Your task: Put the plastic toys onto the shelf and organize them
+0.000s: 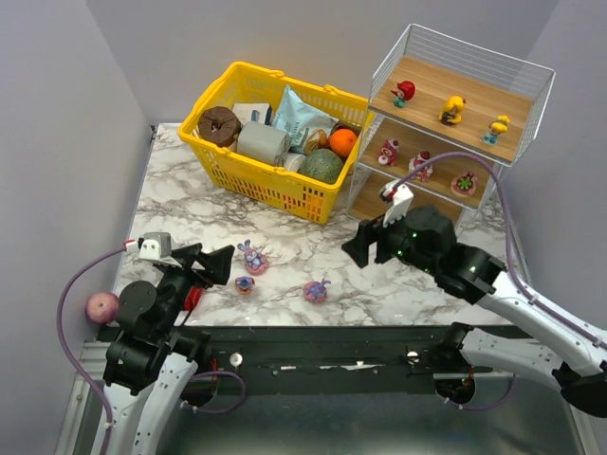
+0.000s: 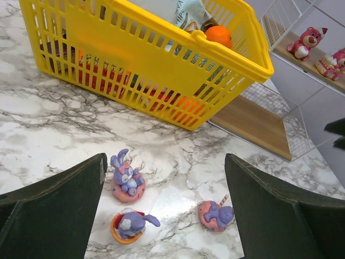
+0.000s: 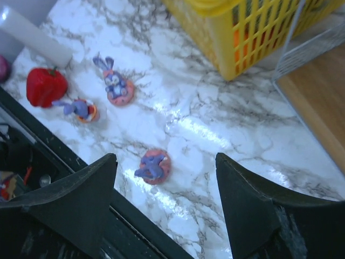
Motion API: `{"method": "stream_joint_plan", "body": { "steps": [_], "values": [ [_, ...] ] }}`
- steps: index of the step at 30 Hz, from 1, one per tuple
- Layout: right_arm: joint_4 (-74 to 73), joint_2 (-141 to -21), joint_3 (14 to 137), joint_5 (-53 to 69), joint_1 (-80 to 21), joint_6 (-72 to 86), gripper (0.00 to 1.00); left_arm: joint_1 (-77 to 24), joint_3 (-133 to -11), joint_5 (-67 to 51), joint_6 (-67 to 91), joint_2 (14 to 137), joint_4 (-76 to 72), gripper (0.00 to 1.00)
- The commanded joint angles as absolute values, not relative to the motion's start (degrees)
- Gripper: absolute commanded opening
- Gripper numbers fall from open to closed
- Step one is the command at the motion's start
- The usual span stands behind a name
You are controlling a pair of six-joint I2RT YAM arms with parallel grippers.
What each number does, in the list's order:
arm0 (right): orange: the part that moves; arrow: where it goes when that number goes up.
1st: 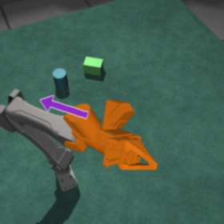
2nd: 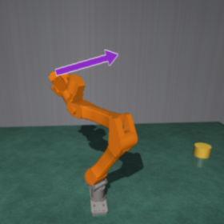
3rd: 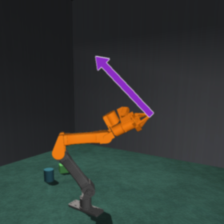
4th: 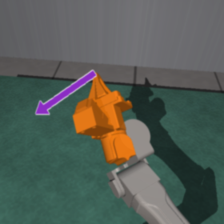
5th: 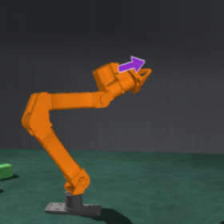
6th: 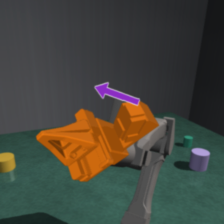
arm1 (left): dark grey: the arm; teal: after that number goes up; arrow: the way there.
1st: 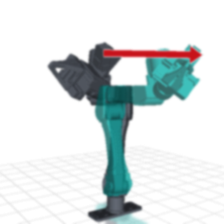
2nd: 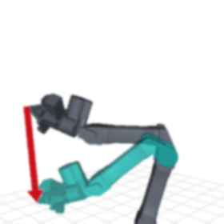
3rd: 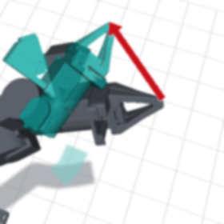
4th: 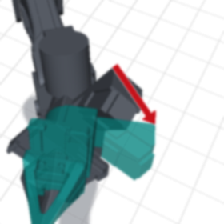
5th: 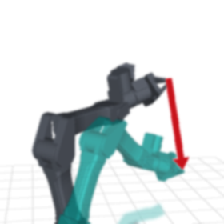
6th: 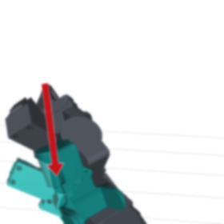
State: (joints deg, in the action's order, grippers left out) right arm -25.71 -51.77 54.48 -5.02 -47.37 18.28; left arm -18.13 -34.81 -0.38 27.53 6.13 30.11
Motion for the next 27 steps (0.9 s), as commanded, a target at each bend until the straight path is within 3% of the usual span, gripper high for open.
{"method": "stream_joint_plan", "body": {
  "steps": [1, 7, 17, 23, 27],
  "values": [
    [-14.0, -53.9, 45.0, -9.9, -55.1, 19.9, 0.89, -18.3, -34.7, 0.4, 27.7, 6.2, 30.4, 0.99],
    [-0.5, -60.6, 36.0, -11.9, -62.1, 21.4, 1.00, -18.3, -34.7, 0.1, 27.5, 6.2, 30.4, 0.99],
    [19.8, -70.7, 27.9, -13.3, -63.5, 23.2, 0.98, -18.3, -34.7, 0.1, 27.4, 5.8, 30.3, 0.99],
    [26.7, -78.6, 27.1, -11.6, -63.6, 25.0, 0.90, -18.3, -34.7, 0.0, 27.3, 5.8, 30.1, 0.99],
    [28.4, -83.7, 28.3, -12.7, -63.8, 26.9, 0.69, -18.3, -34.7, 0.1, 27.4, 5.5, 30.3, 0.99]
  ]
}}
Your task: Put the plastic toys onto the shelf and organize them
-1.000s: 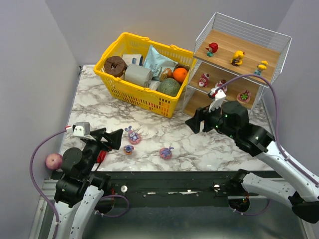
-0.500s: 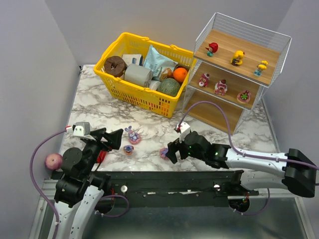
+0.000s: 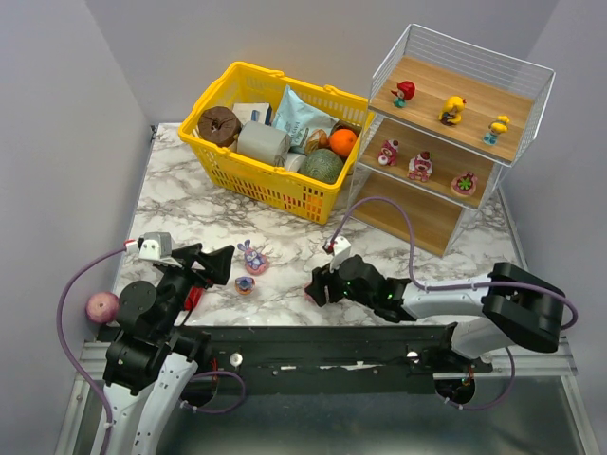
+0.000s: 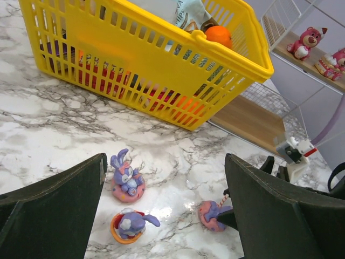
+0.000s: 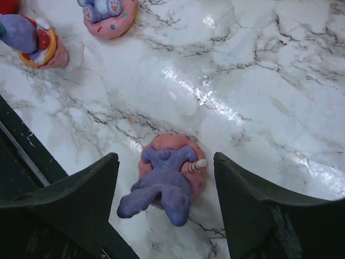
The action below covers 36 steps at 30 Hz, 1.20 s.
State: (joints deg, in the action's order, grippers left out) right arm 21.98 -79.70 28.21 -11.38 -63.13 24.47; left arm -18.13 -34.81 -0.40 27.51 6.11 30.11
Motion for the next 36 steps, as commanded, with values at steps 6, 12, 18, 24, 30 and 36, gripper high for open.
{"method": "stream_joint_plan", "body": {
  "steps": [6, 12, 18, 24, 30, 36],
  "values": [
    [26.5, -85.6, 28.8, -18.9, -65.7, 30.4, 0.37, -18.3, -34.6, 0.1, 27.4, 5.6, 30.2, 0.99],
    [21.6, -82.8, 29.0, -27.8, -67.9, 34.3, 0.13, -18.4, -34.7, 0.1, 27.4, 5.7, 30.3, 0.99],
    [8.4, -75.6, 30.0, -43.0, -68.4, 42.1, 0.04, -18.3, -34.7, 0.0, 27.4, 5.5, 30.3, 0.99],
    [-14.4, -70.0, 32.9, -57.3, -66.7, 54.6, 0.04, -18.3, -34.7, 0.1, 27.4, 5.7, 30.3, 0.99],
    [-19.1, -63.7, 29.0, -61.5, -60.0, 61.4, 0.04, -18.3, -34.7, 0.1, 27.5, 5.5, 30.3, 0.99],
    [-12.6, -60.3, 26.9, -62.5, -52.4, 54.2, 0.04, -18.3, -34.7, 0.1, 27.6, 5.7, 30.3, 0.99]
  ]
}}
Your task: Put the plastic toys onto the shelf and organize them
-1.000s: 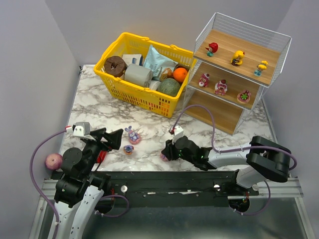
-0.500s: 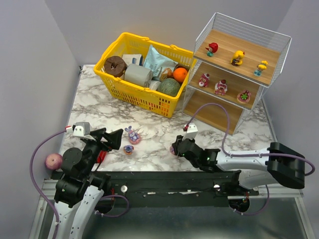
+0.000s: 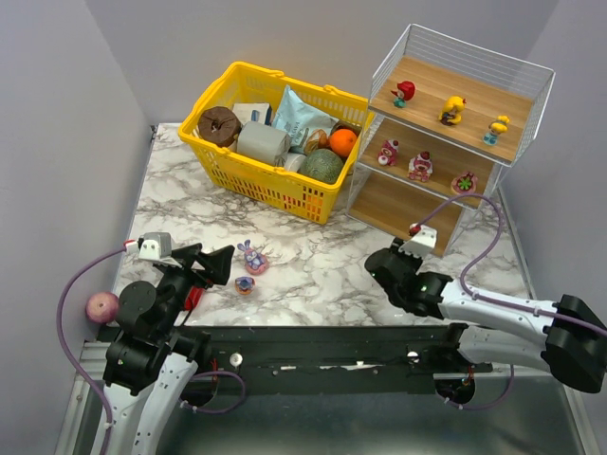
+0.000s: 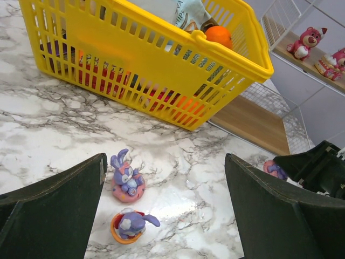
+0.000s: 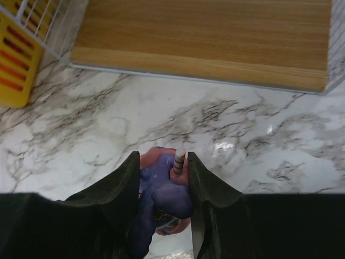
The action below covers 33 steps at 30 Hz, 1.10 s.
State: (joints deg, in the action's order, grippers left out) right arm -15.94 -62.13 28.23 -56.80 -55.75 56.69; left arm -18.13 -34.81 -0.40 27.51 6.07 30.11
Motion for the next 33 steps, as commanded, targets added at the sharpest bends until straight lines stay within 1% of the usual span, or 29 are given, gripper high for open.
{"method": "stream_joint_plan", "body": {
  "steps": [1, 8, 14, 17, 19, 23, 27, 29, 31, 33],
  "values": [
    [-11.6, -59.9, 26.5, -62.4, -50.4, 52.1, 0.03, -18.3, -34.7, 0.1, 27.6, 5.7, 30.3, 0.99],
    [0.4, -59.7, 23.0, -59.2, -41.8, 42.6, 0.03, -18.3, -34.7, 0.1, 27.6, 5.5, 30.4, 0.99],
    [5.5, -60.0, 22.6, -57.4, -36.8, 41.0, 0.03, -18.3, -34.7, 0.1, 27.5, 5.9, 30.3, 0.99],
    [7.1, -62.7, 23.6, -56.7, -35.2, 41.1, 0.03, -18.3, -34.7, 0.1, 27.5, 5.9, 30.2, 0.99],
    [7.4, -64.8, 24.9, -56.2, -35.2, 41.7, 0.03, -18.3, -34.6, 0.1, 27.5, 6.0, 30.2, 0.99],
    [7.2, -67.1, 25.6, -50.4, -35.2, 44.0, 0.03, -18.3, -34.7, 0.1, 27.5, 6.1, 30.2, 0.99],
    [2.3, -66.7, 24.6, -46.3, -35.2, 50.1, 0.03, -18.3, -34.7, 0.1, 27.4, 6.2, 30.2, 0.99],
    [0.2, -66.4, 24.2, -44.8, -35.2, 52.1, 0.05, -18.3, -34.7, 0.1, 27.4, 6.3, 30.1, 0.99],
    [0.2, -65.6, 23.7, -44.1, -35.3, 52.2, 0.11, -18.3, -34.7, 0.1, 27.4, 6.5, 30.1, 0.99],
    [-2.7, -65.6, 24.0, -43.4, -35.2, 52.1, 0.15, -18.3, -34.7, 0.1, 27.4, 6.5, 30.1, 0.99]
  ]
}}
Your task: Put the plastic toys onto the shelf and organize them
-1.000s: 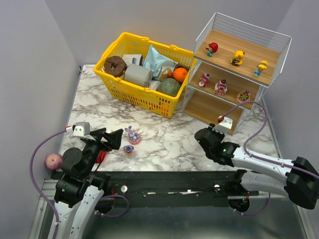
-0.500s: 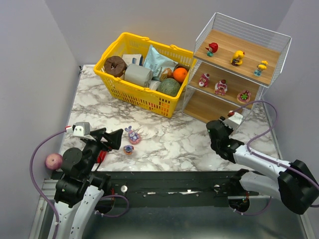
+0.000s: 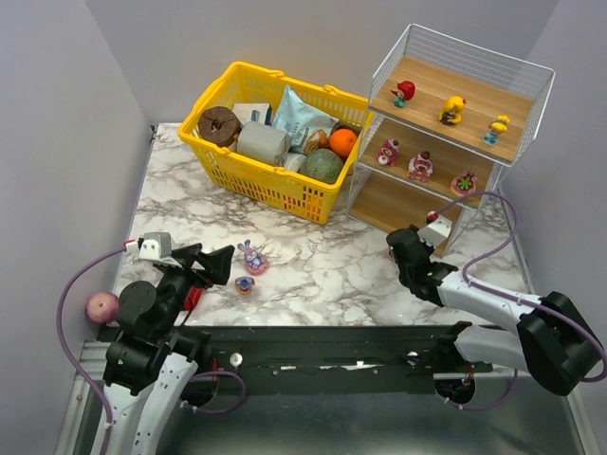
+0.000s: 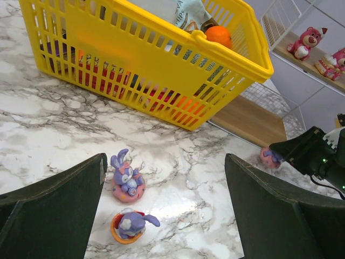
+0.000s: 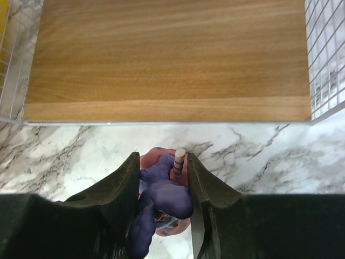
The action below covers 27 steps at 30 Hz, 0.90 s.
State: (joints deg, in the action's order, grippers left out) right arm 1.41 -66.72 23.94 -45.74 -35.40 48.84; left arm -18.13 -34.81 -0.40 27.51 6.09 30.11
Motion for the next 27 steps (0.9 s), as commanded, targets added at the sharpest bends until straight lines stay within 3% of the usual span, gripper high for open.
{"method": "stream_joint_plan", "body": {
  "steps": [1, 9, 13, 16, 22, 27],
  "values": [
    [-3.4, -65.7, 24.3, -43.3, -35.2, 52.2, 0.16, -18.3, -34.6, 0.0, 27.4, 6.5, 30.1, 0.99],
    [-4.9, -68.8, 24.8, -40.7, -35.2, 52.2, 0.38, -18.3, -34.7, 0.1, 27.5, 6.2, 30.3, 0.99],
    [-5.1, -65.6, 25.0, -38.4, -35.4, 50.8, 0.73, -18.3, -34.7, 0.1, 27.5, 6.2, 30.4, 0.99],
    [-8.9, -61.6, 26.6, -37.1, -35.3, 50.4, 0.85, -18.3, -34.8, 0.1, 27.5, 6.2, 30.4, 0.99],
    [-21.9, -53.9, 32.6, -32.6, -35.3, 51.8, 0.88, -18.3, -34.8, 0.2, 27.6, 6.1, 30.5, 0.99],
    [-27.0, -49.3, 32.1, -29.5, -35.3, 56.2, 0.84, -18.3, -34.7, 0.4, 27.8, 5.4, 30.6, 0.99]
  ]
}}
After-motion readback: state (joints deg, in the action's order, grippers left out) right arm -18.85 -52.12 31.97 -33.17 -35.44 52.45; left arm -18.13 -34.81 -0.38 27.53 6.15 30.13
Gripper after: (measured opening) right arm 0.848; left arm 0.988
